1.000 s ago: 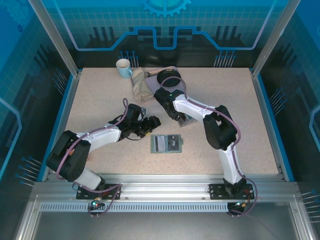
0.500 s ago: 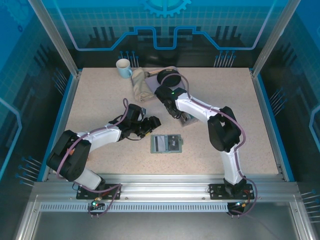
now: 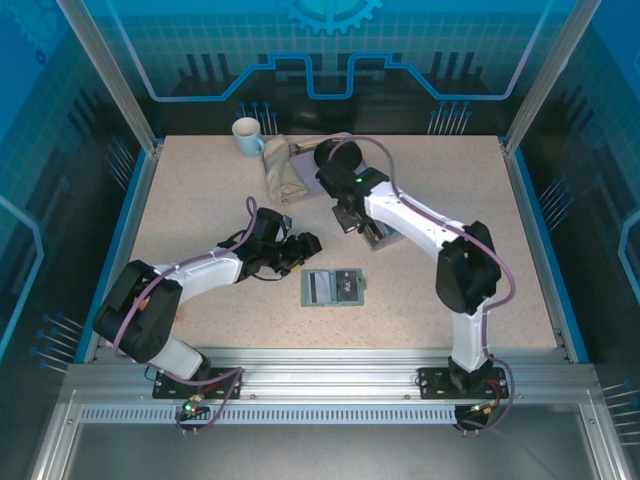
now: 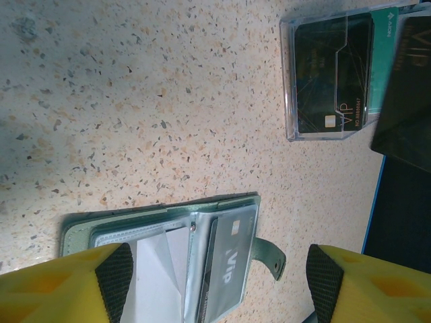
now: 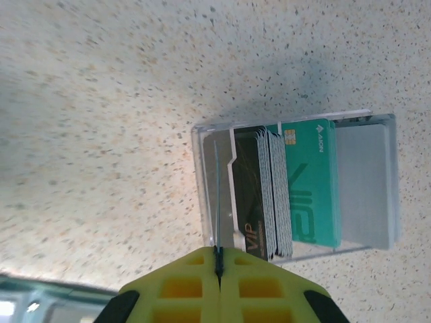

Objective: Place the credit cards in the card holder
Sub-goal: Pick up the credit card from the storage box.

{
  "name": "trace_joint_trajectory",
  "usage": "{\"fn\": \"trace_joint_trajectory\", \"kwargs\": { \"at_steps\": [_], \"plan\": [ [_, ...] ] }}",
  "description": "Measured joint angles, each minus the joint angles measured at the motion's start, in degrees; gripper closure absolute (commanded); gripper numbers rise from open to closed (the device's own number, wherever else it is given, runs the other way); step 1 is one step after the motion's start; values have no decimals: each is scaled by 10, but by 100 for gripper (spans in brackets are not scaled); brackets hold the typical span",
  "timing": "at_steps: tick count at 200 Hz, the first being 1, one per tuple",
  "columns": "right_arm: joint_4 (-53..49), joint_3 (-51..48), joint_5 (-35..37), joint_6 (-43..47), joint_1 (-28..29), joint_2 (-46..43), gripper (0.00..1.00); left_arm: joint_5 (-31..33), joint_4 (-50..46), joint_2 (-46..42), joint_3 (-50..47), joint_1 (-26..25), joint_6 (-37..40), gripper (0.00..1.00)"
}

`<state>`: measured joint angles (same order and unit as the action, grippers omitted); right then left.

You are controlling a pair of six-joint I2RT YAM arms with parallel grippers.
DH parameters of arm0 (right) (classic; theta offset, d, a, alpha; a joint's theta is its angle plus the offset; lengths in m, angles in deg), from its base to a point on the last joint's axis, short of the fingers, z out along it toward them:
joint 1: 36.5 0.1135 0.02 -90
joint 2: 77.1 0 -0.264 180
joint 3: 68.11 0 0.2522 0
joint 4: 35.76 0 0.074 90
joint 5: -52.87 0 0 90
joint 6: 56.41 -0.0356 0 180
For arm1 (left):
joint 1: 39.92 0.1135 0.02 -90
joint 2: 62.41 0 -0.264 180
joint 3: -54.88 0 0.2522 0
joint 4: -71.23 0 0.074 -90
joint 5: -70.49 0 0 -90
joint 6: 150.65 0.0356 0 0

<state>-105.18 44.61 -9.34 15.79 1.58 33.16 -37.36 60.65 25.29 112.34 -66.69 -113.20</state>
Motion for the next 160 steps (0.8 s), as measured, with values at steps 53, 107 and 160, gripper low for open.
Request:
{"fn": "trace_joint_trajectory", "kwargs": {
  "at_steps": [53,107,160],
  "plan": [
    [79,-123,-235,-77,-69,-161,100,-47,23,-15,0,10,-20,28],
    [226,-244,-515,-183,-172,-231,100,-152,141,-14,35,26,-81,30],
    [300,-263,-626,-230,-173,-231,100,-205,230,0,64,26,-125,50]
  ]
}}
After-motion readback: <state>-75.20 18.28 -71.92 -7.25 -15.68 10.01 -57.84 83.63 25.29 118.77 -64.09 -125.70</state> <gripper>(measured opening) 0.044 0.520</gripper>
